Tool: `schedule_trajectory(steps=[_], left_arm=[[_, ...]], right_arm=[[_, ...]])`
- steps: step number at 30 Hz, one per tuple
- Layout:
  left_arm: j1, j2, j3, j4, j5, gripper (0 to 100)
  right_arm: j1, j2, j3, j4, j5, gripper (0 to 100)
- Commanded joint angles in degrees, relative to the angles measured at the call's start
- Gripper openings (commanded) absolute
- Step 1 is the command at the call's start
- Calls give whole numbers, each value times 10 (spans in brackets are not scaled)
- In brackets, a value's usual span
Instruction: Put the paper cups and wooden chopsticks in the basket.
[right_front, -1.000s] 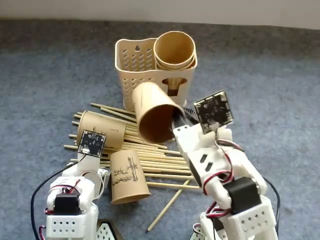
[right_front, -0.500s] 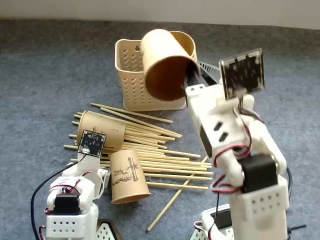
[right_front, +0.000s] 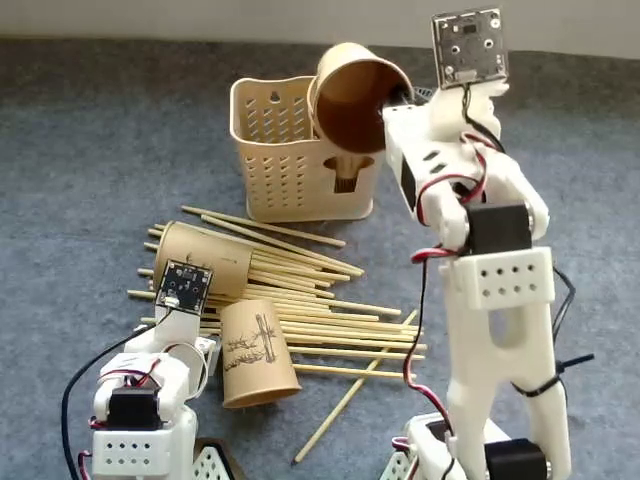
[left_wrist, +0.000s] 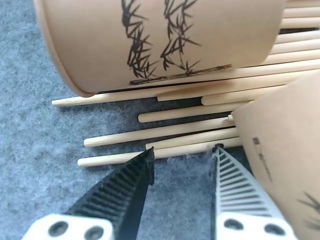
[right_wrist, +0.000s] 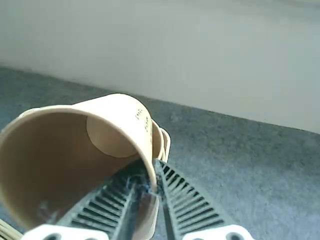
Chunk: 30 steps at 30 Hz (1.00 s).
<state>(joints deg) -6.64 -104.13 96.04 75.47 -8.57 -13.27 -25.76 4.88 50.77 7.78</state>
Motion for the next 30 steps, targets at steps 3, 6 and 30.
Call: schedule_trajectory(steps=[3, 6, 30], left_arm=[[7, -6, 12, 4, -1, 189], [7, -6, 12, 4, -1, 189], [7, -5, 12, 4, -1, 189]], right_arm=[[15, 7, -31, -2, -5, 16], [14, 8, -34, 37, -4, 38], [-41, 61, -33, -177, -3, 135]])
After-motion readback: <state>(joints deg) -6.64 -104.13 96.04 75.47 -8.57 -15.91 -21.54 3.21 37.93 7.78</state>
